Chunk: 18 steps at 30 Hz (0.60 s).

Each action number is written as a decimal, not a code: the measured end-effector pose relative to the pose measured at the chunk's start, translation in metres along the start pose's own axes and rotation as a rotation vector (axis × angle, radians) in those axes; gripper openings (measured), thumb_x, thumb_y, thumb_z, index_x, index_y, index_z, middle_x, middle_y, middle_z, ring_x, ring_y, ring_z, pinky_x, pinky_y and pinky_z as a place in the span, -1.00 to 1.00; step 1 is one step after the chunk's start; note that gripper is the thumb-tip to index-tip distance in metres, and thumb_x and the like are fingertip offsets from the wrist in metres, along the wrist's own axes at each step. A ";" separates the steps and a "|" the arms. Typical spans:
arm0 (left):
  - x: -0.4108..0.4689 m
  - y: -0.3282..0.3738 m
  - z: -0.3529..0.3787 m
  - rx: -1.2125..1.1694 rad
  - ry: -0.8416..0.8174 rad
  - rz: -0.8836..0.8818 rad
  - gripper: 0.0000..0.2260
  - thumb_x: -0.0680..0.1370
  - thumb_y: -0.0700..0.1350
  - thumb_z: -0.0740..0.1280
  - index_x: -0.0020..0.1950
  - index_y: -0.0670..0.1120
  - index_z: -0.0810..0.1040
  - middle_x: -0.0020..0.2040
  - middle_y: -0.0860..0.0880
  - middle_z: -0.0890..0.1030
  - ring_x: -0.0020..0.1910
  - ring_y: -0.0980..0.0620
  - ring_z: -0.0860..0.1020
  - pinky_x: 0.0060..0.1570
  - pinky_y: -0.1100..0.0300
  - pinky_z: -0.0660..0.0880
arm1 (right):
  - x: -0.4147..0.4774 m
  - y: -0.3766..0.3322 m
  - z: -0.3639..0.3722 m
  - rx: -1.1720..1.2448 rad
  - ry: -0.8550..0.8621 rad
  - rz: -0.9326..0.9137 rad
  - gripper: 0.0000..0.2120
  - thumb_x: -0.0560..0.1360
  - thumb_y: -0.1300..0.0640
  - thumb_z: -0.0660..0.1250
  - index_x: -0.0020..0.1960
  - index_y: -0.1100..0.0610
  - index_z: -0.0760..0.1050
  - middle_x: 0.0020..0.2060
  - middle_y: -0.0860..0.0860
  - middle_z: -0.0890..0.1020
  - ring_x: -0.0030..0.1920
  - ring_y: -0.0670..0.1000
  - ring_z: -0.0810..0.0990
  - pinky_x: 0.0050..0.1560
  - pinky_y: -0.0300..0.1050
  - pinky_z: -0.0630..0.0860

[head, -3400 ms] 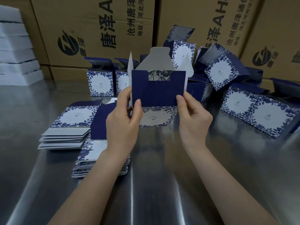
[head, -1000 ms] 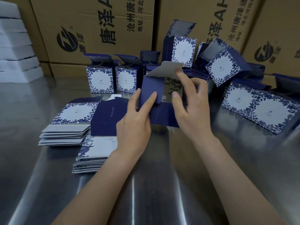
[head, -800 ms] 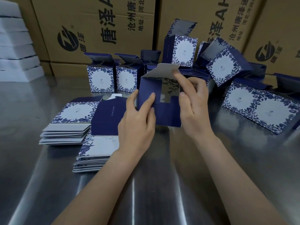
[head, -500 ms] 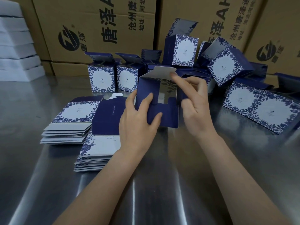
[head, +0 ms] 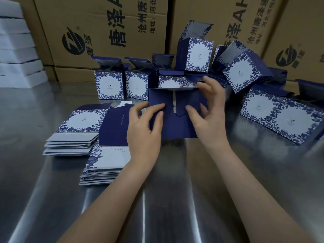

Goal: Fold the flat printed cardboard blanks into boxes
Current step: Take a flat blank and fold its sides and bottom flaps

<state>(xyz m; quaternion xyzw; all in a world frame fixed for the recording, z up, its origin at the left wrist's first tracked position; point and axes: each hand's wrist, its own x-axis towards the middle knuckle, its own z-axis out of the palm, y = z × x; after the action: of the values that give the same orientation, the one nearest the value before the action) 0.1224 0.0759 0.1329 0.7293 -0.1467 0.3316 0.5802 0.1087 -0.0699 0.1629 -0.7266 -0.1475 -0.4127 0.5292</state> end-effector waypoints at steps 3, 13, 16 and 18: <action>0.005 0.005 -0.003 -0.128 0.055 -0.066 -0.77 0.55 -0.18 0.40 0.15 0.08 0.59 0.11 0.08 0.53 -0.10 0.24 0.47 -0.10 0.46 0.37 | 0.002 -0.002 0.003 0.218 0.119 0.197 -0.29 0.46 0.42 0.41 0.45 -0.01 0.22 0.37 0.08 0.36 0.39 -0.02 0.40 0.34 -0.18 0.43; 0.022 0.014 0.001 -0.639 0.045 -0.453 -0.75 0.55 -0.24 0.40 0.11 0.09 0.61 0.10 0.02 0.67 0.06 0.12 0.62 -0.04 0.31 0.56 | -0.001 0.002 0.011 0.305 0.134 0.324 -0.55 0.58 0.30 0.31 0.43 0.06 0.39 0.41 0.03 0.47 0.45 0.01 0.38 0.46 0.09 0.32; 0.022 0.015 0.008 -0.676 0.131 -0.505 -0.85 0.54 -0.18 0.43 0.05 0.05 0.63 -0.05 0.14 0.70 0.02 0.19 0.64 0.04 0.28 0.56 | -0.003 0.005 0.015 0.270 0.170 0.319 -0.58 0.60 0.25 0.29 0.44 0.12 0.39 0.41 0.02 0.47 0.45 -0.02 0.38 0.47 0.08 0.31; 0.023 0.014 0.009 -0.649 0.182 -0.521 -0.88 0.53 -0.14 0.45 0.02 0.06 0.65 -0.02 0.11 0.70 0.06 0.16 0.64 0.17 0.18 0.56 | -0.004 0.007 0.016 0.257 0.201 0.314 -0.62 0.61 0.20 0.29 0.42 0.13 0.42 0.38 -0.01 0.49 0.41 -0.09 0.41 0.46 0.03 0.33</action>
<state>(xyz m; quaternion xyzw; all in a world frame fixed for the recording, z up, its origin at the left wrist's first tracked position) 0.1337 0.0676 0.1573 0.4893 -0.0022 0.1736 0.8547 0.1177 -0.0577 0.1541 -0.6226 -0.0304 -0.3733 0.6871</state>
